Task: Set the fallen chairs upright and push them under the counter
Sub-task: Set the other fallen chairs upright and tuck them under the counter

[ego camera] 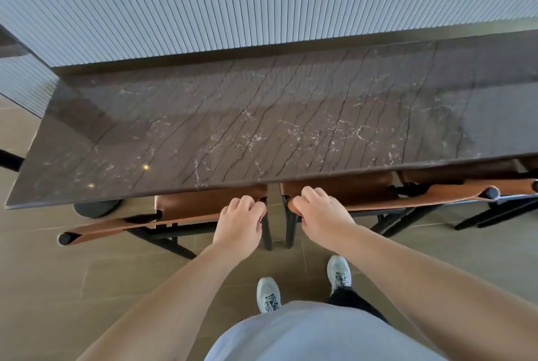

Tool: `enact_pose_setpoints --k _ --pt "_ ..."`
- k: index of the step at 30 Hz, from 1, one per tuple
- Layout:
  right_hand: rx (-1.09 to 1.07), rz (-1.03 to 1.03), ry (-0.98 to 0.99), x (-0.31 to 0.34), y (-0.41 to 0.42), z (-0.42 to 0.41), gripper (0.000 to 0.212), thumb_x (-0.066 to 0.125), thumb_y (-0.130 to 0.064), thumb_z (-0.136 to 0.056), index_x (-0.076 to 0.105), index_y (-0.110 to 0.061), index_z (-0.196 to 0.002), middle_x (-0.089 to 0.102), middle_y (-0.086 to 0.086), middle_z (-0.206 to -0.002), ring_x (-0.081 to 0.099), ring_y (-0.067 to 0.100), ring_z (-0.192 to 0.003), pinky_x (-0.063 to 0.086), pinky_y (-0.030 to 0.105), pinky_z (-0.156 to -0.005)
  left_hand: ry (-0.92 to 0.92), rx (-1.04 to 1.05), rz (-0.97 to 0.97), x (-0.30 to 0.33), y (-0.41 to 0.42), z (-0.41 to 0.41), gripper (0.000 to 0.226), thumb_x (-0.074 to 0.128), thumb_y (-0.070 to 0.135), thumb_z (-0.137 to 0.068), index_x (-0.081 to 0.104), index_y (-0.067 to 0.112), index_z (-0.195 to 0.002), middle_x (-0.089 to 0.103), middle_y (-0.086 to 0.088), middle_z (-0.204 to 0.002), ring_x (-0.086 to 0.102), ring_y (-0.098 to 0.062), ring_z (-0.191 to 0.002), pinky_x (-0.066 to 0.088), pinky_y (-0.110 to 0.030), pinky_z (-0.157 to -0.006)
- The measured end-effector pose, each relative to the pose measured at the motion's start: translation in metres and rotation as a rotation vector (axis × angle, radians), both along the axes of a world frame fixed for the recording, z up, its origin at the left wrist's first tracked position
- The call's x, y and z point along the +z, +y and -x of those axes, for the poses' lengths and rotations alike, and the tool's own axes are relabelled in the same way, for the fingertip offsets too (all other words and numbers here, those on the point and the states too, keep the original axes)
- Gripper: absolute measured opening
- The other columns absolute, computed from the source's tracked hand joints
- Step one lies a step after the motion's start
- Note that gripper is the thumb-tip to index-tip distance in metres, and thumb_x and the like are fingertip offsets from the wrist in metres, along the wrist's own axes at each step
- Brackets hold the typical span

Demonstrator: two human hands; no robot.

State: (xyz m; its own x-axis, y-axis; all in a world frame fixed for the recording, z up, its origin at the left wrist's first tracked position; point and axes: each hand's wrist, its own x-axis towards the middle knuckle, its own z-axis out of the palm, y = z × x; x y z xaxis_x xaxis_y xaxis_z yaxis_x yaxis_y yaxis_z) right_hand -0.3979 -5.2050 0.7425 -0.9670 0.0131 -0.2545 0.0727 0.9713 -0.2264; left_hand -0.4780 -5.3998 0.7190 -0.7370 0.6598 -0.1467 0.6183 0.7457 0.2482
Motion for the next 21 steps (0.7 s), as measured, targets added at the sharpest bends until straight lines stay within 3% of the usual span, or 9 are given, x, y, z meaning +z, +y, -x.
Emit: enact_pose_setpoints --k 3,7,10,14,18,21 --pt "0.085 -0.036 -0.044 -0.003 0.005 0.006 0.042 0.062 0.0 -0.082 0.046 -0.017 -0.117 0.041 0.006 -0.114 0.044 0.025 -0.101 0.037 0.033 -0.072 -0.006 -0.006 0.057 0.003 0.005 0.002 0.038 0.061 0.012 -0.087 0.055 0.022 -0.123 0.05 -0.001 -0.111 0.043 -0.019 -0.097 0.043 -0.034 -0.087" --pt "0.184 -0.055 -0.069 -0.004 0.011 0.016 0.053 0.064 0.003 -0.081 0.043 -0.016 -0.126 0.042 0.011 -0.123 0.047 0.027 -0.104 0.046 0.036 -0.075 -0.023 -0.029 0.1 0.007 0.011 0.007 0.042 0.059 0.009 -0.086 0.053 0.024 -0.125 0.047 -0.001 -0.105 0.031 -0.015 -0.087 0.039 -0.032 -0.078" --pt "0.247 -0.069 -0.089 -0.004 0.016 0.019 0.049 0.062 0.002 -0.08 0.042 -0.015 -0.123 0.042 0.011 -0.119 0.046 0.027 -0.096 0.046 0.036 -0.069 -0.041 -0.001 0.118 0.008 0.009 0.004 0.045 0.057 0.001 -0.083 0.054 0.023 -0.123 0.043 0.001 -0.101 0.033 -0.017 -0.086 0.033 -0.029 -0.072" --pt "0.264 -0.028 -0.109 -0.008 0.02 0.022 0.045 0.059 0.0 -0.083 0.042 -0.017 -0.12 0.04 0.01 -0.117 0.045 0.025 -0.09 0.049 0.037 -0.068 -0.038 0.004 0.091 0.007 0.006 0.007 0.034 0.06 0.005 -0.083 0.059 0.019 -0.113 0.043 0.001 -0.093 0.042 -0.02 -0.083 0.036 -0.031 -0.062" --pt "0.252 -0.001 -0.102 -0.01 0.021 0.023 0.039 0.057 -0.006 -0.089 0.043 -0.02 -0.123 0.042 0.01 -0.117 0.044 0.022 -0.089 0.053 0.037 -0.074 -0.04 -0.014 0.078 0.009 0.006 0.01 0.024 0.062 0.009 -0.082 0.059 0.018 -0.104 0.03 0.007 -0.086 0.031 -0.014 -0.077 0.031 -0.03 -0.055" --pt "0.222 0.029 -0.094 -0.011 0.021 0.023 0.035 0.055 -0.006 -0.09 0.045 -0.021 -0.12 0.042 0.009 -0.114 0.037 0.019 -0.085 0.047 0.033 -0.069 -0.063 -0.042 0.089 0.008 0.007 0.013 0.022 0.059 0.01 -0.084 0.057 0.019 -0.104 0.029 0.007 -0.088 0.03 -0.014 -0.079 0.028 -0.028 -0.055"
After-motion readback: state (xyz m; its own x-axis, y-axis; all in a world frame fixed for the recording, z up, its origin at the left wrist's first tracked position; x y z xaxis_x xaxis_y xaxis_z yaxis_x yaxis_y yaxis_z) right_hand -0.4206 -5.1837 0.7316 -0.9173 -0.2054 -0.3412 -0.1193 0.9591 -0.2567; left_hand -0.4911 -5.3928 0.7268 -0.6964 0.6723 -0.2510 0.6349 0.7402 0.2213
